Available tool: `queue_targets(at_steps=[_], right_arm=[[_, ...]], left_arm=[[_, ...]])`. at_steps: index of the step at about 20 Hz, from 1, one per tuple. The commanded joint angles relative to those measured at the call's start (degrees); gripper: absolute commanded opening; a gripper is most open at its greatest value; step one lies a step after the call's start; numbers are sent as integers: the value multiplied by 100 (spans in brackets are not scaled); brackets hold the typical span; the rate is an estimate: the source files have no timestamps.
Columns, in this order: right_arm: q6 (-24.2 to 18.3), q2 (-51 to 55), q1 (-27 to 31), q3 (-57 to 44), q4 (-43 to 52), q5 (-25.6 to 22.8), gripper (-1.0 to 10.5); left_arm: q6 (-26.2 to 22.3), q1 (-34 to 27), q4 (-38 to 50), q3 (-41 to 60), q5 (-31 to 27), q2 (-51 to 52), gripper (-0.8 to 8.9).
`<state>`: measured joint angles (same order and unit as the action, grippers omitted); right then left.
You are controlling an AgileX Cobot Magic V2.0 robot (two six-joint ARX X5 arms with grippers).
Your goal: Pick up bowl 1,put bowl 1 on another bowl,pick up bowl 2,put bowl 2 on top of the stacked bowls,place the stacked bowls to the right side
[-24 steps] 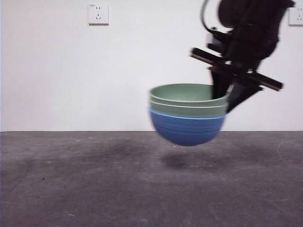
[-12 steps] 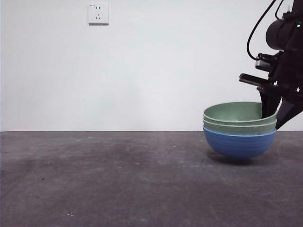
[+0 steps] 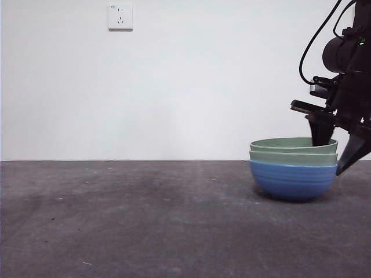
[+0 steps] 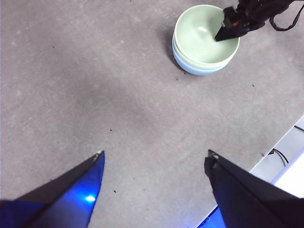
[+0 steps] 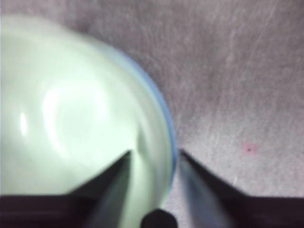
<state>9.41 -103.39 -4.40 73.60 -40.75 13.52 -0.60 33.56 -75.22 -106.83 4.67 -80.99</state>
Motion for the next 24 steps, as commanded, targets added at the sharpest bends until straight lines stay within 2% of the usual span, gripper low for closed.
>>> queue_targets(at_steps=[1,5,8,13,17,20,21,22,23,24], right_arm=[[-48,-83,0,-28,2,7,292],[-52,101,33,-28,-48,4,293],[-186,664,55,-26,-289,-15,293],[-356,2057,46,-26,-1403,9,289],[-551,3115,-343,-26,-2566,7,284],[-595,3746,-811,-26,-3060,-7,271],[-610,3901,-962,-26,-3150,-11,196],[-647,4026,-1086,-26,-3224,-11,80],[-693,4124,-1176,-26,-3283,-11,-24],[-748,4197,-1231,-26,-3314,-13,-12]], left_arm=[[44,28,9,13,11,-11,354],[42,28,-7,13,9,-11,354],[35,28,7,13,9,-11,354],[-118,26,-35,13,9,-11,345],[-120,26,-39,13,13,-11,345],[-173,28,-203,13,26,-11,345],[-264,28,-269,13,26,-11,340],[-280,28,-345,13,26,-11,302],[-367,28,-402,13,28,-11,156],[-409,28,-407,13,26,-11,-8]])
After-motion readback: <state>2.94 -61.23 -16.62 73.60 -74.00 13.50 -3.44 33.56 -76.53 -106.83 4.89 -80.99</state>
